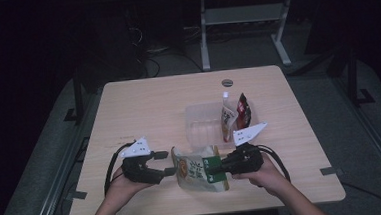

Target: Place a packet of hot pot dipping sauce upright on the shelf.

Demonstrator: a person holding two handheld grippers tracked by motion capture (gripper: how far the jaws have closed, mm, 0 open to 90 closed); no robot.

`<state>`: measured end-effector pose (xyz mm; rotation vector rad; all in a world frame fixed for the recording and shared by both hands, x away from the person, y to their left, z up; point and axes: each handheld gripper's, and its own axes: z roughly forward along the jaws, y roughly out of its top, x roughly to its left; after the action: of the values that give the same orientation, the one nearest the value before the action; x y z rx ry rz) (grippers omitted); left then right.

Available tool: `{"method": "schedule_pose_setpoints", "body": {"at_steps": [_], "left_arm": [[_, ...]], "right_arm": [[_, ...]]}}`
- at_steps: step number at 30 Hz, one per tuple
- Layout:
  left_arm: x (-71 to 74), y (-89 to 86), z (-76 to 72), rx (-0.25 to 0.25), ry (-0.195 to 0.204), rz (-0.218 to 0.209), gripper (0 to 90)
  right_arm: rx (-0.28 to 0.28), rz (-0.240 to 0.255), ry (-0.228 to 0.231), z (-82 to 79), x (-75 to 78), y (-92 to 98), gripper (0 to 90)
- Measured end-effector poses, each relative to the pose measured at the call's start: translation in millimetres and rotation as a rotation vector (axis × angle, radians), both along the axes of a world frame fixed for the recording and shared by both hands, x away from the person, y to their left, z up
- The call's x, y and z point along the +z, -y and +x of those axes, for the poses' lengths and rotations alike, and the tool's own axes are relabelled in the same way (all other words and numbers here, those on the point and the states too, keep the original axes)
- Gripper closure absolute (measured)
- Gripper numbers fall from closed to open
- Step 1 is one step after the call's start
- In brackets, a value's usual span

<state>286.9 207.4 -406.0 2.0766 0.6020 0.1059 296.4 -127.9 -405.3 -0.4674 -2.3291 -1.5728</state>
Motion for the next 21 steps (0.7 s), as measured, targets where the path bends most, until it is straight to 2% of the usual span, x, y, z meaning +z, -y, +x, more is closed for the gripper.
{"method": "schedule_pose_setpoints", "body": {"at_steps": [5,10,14,21], "left_arm": [[-5.2,-0.2,-0.3,-0.005,-0.013,0.02,25.0],[-8.5,0.8,-0.6,-0.012,-0.024,0.038,24.0],[-9.2,0.5,0.2,-0.019,-0.022,0.045,22.0],[-11.5,1.6,0.8,-0.016,-0.036,0.056,20.2]], "right_arm": [[-0.012,0.028,0.003,-0.2,6.1,4.0,90.0],[-0.024,0.053,0.015,0.1,11.7,8.0,90.0],[-0.041,0.078,0.044,0.2,22.4,14.7,90.0],[-0.07,0.093,0.085,2.7,37.4,25.1,90.0]]}}
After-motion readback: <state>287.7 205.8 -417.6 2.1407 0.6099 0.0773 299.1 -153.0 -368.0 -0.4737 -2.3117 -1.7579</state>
